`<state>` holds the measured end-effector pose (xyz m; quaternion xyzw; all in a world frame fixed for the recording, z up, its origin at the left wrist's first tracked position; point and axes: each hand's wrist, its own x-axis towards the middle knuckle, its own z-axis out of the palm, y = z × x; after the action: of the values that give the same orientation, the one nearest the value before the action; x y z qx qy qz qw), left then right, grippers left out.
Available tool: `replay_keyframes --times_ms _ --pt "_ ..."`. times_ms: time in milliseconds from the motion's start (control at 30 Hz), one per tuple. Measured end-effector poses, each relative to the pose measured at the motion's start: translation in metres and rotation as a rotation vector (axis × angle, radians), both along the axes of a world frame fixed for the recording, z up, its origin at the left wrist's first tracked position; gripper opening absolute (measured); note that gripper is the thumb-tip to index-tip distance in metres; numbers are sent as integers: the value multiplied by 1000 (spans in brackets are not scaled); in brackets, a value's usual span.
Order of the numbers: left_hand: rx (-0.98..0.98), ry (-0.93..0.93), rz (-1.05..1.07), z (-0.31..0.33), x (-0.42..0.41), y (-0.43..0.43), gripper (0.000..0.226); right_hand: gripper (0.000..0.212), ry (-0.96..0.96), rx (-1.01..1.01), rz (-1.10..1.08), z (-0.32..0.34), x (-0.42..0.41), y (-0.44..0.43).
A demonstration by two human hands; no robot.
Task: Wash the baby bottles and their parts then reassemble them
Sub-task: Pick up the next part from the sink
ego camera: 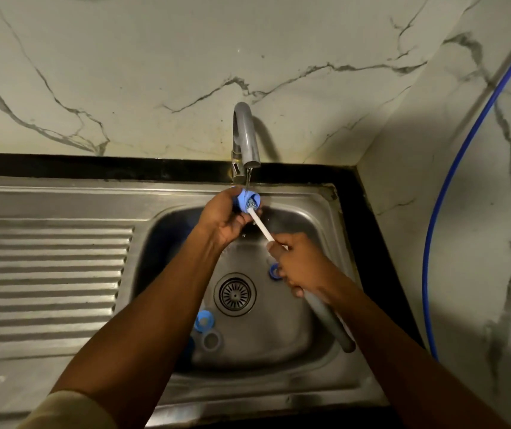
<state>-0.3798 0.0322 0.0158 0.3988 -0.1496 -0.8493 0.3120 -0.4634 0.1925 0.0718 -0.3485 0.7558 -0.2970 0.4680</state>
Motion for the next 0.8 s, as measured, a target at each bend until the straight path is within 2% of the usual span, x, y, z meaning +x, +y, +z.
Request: replay_keyframes --times_ms 67,100,133,167,200,233,300,333,367,400,433,467,533,567,600,667,700,733,767,800 --pt "-2 115 5 5 12 -4 31 30 -571 43 -88 13 -4 1" --pt "-14 161 -1 9 13 -7 38 31 -771 54 -96 18 -2 2" --pt "-12 196 -1 15 12 -8 41 31 -895 54 -101 21 2 3" --pt "-10 225 5 20 9 -8 35 30 -914 48 -114 19 6 3" --pt "-18 180 23 23 5 -10 22 29 -789 21 -114 15 9 2" --pt "-27 105 28 25 0 -11 8 27 -517 -12 -69 8 12 1" --pt "-22 -71 8 26 -8 -11 16 24 232 -46 103 -4 7 -2" --pt "-12 -119 -5 25 -9 -10 20 28 520 -34 194 -11 2 -2" --pt "11 -131 -12 22 -10 -9 23 30 696 -11 230 -17 -3 -2" --pt "36 -132 -19 21 -9 -7 25 31 754 -5 226 -19 -4 -2" --pt "42 -115 -25 18 -8 -5 24 30 716 -9 211 -17 -2 -2" --pt "9 -123 -52 14 -5 -3 22 29 592 -20 188 -13 -1 -1" --pt "-29 -95 -70 8 5 -2 10 25 52 -22 43 -1 -2 0" --pt "-19 -48 -66 7 10 -3 21 26 -250 9 -23 8 -1 1" --pt "-7 13 -68 11 14 -4 32 28 -475 31 -53 16 0 3" --pt "15 136 -27 22 12 -6 31 30 -731 34 -85 20 6 7" --pt "12 145 -16 28 9 -6 20 29 -734 26 -112 16 10 8" --pt "-4 98 -8 30 5 -6 11 28 -580 7 -112 9 15 8" --pt "-15 20 -13 31 0 -6 10 28 -252 -11 -55 2 17 7" --pt "-20 -66 -19 31 -5 -6 13 28 176 -22 58 -5 14 5"
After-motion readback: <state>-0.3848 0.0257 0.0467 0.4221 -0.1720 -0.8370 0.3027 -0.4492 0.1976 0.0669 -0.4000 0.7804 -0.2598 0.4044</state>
